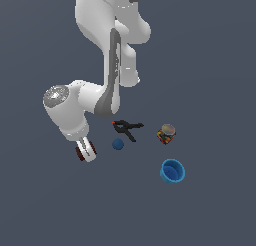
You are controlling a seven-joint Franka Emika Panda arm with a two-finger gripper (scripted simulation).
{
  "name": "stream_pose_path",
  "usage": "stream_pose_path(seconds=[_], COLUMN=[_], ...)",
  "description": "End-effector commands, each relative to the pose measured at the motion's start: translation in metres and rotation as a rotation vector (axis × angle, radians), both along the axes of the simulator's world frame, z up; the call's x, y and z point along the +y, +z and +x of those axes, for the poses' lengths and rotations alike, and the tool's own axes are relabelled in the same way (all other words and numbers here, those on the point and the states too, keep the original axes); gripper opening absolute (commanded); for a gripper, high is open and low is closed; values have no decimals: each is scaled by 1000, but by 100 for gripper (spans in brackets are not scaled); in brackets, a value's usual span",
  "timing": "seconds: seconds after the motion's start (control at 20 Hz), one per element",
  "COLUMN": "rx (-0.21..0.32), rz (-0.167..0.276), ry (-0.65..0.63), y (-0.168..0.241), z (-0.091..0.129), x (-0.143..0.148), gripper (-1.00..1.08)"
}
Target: Pick up a designated object from a clutter of objects.
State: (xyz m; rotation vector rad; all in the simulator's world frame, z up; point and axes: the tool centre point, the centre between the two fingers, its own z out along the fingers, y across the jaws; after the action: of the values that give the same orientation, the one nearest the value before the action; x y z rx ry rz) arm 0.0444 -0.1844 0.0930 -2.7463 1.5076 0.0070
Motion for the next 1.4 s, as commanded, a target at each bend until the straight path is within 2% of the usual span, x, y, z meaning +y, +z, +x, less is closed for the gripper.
stream_pose_path(seconds=[0.0,0.45,0.9,1.15,1.2,1.35], rx=[0,2,1,1,1,1], rz=[-6,-9,-9,-10,-10,-10], ry=[-41,-63,-69,-70,-70,-70], y=[-9,-18,-59,-66,-66,-66], z=[-1,-3,-4,-3,-3,-3], x=[-8,-13,-14,-14,-14,-14], gripper=[100,100,100,100,-100,-100])
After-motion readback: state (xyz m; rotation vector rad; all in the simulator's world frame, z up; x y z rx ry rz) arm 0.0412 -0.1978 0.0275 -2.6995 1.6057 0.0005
